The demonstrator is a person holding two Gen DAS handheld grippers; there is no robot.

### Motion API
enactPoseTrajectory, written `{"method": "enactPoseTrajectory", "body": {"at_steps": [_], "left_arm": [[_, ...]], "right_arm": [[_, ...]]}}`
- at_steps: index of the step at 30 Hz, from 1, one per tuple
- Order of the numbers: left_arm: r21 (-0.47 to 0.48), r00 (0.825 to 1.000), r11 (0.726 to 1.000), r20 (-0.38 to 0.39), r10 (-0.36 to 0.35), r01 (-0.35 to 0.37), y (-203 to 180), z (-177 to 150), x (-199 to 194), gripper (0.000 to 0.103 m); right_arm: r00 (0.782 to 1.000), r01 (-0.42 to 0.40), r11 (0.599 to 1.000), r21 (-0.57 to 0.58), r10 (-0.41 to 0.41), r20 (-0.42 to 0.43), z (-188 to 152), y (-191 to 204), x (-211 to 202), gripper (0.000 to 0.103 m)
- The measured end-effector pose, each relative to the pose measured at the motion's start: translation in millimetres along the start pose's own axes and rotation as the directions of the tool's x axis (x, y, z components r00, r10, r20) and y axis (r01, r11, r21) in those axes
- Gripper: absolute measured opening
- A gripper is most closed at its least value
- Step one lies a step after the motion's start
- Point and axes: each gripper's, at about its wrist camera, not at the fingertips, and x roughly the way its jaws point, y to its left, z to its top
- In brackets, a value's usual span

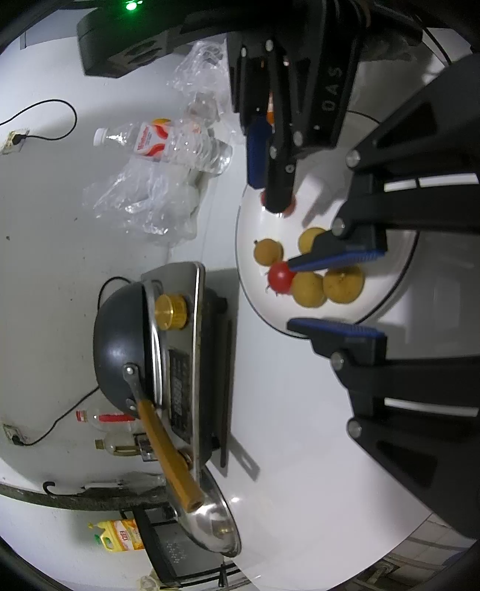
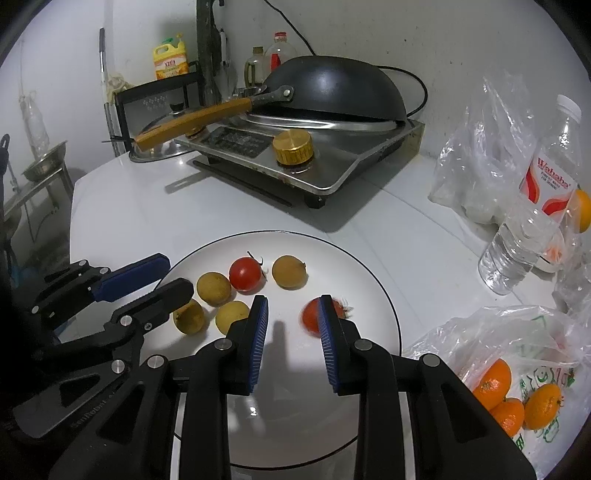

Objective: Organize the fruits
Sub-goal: 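Move both open grippers back to the fruit on the plastic bag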

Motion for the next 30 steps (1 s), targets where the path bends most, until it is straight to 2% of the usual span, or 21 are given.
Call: {"method": "enactPoseTrajectory", "body": {"at_steps": [30], "left_arm": [[0.068,0.997,0.998,0.074,-0.018,0.013,-55.2,13.3,-47.2,0.03]], "right_arm": [[0.992,0.057,0.997,0.06,-0.063,0.111,-21.8,-26.8,-84.5,0.03]]}}
